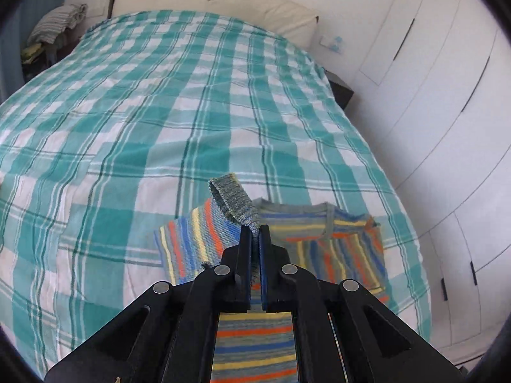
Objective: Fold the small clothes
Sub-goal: 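Fold the held side over the sweater body with the left tool, release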
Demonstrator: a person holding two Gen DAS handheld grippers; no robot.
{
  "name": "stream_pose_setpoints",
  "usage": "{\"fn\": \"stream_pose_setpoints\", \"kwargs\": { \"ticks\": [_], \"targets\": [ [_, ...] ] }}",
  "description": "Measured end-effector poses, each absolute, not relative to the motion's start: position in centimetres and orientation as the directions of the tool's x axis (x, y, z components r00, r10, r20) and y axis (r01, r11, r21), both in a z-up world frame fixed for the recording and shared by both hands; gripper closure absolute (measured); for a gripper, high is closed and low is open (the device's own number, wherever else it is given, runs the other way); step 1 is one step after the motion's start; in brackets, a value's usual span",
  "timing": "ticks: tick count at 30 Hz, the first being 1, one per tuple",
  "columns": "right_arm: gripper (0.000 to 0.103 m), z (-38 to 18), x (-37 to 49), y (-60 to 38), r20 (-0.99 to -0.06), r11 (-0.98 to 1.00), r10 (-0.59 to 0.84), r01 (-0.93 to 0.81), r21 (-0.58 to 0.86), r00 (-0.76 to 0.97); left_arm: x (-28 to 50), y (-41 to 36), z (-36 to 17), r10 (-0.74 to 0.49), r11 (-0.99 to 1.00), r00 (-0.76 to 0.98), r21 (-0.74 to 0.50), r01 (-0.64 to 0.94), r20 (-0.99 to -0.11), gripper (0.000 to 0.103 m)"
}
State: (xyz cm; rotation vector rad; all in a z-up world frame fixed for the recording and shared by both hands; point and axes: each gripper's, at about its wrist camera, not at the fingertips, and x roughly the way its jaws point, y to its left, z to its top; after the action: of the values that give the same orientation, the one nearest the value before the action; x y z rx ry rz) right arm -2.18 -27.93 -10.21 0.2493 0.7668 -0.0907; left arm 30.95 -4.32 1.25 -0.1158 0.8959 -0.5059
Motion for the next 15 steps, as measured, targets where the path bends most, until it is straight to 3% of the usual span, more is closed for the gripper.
{"fn": "stream_pose_setpoints", "kwargs": {
  "ticks": [2,3,4,5,8,10,13,15],
  "targets": [
    [0.022,-10.1,-2.3,-28.1,-0.691,0.965,0.008,0.176,0.195,0.723,30.8,-8.7,-0.2,-0.520,0.839,0.456,-0.333,0.431,-0.722,0.097],
    [0.022,-10.0,-2.4,-28.2,-0.690,0.964,0.007,0.179,0.198,0.723,31.0,-10.5,-1.6,-0.532,0.825,0.406,-0.348,0.445,-0.743,0.079],
    [0.022,-10.0,-2.4,-28.4,-0.691,0.962,0.007,0.184,0.203,0.723,31.1,-11.9,-3.3,-0.534,0.817,0.343,-0.369,0.443,-0.773,0.046],
    [0.022,-10.1,-2.4,-28.6,-0.692,0.959,0.009,0.190,0.210,0.722,31.1,-12.4,-4.6,-0.532,0.819,0.306,-0.388,0.423,-0.790,0.038],
    [0.022,-10.1,-2.7,-29.1,-0.690,0.952,0.016,0.201,0.233,0.723,30.1,-9.5,-5.7,-0.625,0.776,0.330,-0.514,0.367,-0.707,0.037],
    [0.022,-9.9,-3.0,-29.5,-0.684,0.948,0.022,0.203,0.247,0.729,30.1,-6.4,-5.9,-0.595,0.803,0.409,-0.520,0.290,-0.691,0.036],
    [0.022,-10.1,-2.8,-30.0,-0.683,0.939,0.034,0.211,0.273,0.730,31.1,-3.7,-8.1,-0.456,0.888,0.463,-0.420,0.186,-0.760,0.035],
    [0.022,-10.4,-2.5,-30.2,-0.689,0.933,0.045,0.216,0.289,0.724,31.6,-3.8,-11.4,-0.308,0.950,0.419,-0.257,0.176,-0.854,0.038]
  ]
}}
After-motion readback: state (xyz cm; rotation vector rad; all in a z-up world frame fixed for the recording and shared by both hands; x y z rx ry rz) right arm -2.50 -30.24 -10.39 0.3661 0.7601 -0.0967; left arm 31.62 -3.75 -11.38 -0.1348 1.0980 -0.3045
